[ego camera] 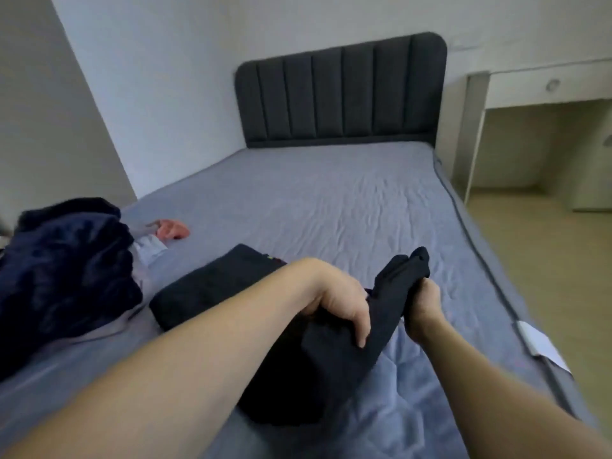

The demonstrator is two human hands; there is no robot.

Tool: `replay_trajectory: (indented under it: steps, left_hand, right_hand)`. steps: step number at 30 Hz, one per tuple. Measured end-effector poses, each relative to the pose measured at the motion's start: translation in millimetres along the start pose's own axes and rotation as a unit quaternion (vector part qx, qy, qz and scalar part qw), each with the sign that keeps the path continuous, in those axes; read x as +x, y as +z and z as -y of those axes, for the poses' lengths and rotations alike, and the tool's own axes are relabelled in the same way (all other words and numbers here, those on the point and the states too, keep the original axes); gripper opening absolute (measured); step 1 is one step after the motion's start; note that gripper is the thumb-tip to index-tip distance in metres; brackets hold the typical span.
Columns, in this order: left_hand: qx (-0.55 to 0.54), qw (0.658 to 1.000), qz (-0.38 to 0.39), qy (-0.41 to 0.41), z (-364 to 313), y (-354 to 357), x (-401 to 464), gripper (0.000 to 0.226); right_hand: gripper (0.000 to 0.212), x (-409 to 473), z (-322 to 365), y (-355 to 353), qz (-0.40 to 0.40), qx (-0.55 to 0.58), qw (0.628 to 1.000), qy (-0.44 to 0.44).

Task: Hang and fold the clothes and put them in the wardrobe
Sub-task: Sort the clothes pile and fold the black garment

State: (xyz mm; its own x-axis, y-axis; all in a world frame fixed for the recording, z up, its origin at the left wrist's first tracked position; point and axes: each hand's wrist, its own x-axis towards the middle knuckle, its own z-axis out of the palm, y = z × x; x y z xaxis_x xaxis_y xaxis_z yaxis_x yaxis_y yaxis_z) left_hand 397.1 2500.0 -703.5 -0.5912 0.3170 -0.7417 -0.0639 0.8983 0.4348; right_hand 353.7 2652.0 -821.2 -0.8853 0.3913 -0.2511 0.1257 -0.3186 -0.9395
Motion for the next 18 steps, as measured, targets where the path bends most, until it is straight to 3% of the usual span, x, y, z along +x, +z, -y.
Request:
replay_trajectory:
  steps: [3, 6, 12, 18]
  left_hand:
    - [-0.077, 0.994, 0.073, -0.002, 6.9, 36.6, 30.8, 0.036]
    - [-0.091, 0.994, 0.043, -0.030, 21.6, 27.9, 29.7, 0.034]
    - [-0.097, 0.983, -0.140, -0.063, 87.2, -37.4, -2.1, 0.032]
    - [-0.004, 0.915, -0.385, -0.121, 185.3, -96.0, -1.7, 0.015]
  right_hand:
    - [0.035, 4.0, -35.9, -42.4, 0.054, 0.030, 0.994, 0.092]
    - [0.033, 11.7, -31.0, -37.4, 0.081, 0.013, 0.991, 0.108]
    - [0.026, 25.9, 2.3, 30.4, 0.131, -0.178, 0.974, -0.041]
    - [0.025, 26.9, 20.7, 155.3, 0.216, -0.327, 0.897, -0.203]
